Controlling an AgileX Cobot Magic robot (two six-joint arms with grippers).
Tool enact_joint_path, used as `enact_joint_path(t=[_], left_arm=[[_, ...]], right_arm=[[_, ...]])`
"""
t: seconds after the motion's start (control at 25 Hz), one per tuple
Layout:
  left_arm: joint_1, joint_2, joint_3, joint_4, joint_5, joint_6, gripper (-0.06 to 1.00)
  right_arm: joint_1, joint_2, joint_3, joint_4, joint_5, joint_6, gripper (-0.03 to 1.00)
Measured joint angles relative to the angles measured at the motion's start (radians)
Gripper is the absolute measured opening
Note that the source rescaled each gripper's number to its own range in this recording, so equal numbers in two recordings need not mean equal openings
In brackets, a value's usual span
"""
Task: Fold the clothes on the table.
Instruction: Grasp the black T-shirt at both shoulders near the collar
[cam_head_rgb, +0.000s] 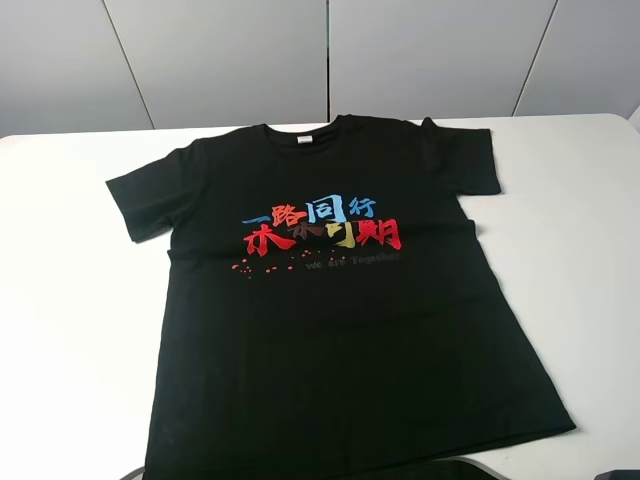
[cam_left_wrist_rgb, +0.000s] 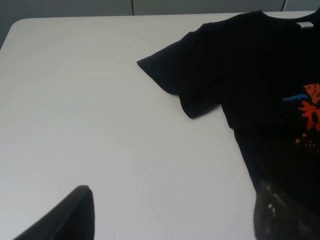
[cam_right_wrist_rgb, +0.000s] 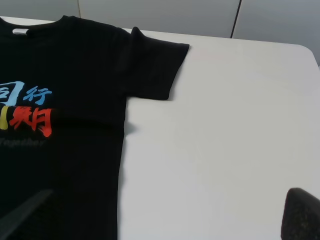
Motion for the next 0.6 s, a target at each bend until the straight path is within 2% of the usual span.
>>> enact_joint_path(t=[0.6], left_arm=[[0.0,0.0,0.0,0.0,0.0,0.0,0.85]], right_arm=[[0.0,0.0,0.0,0.0,0.0,0.0,0.95]])
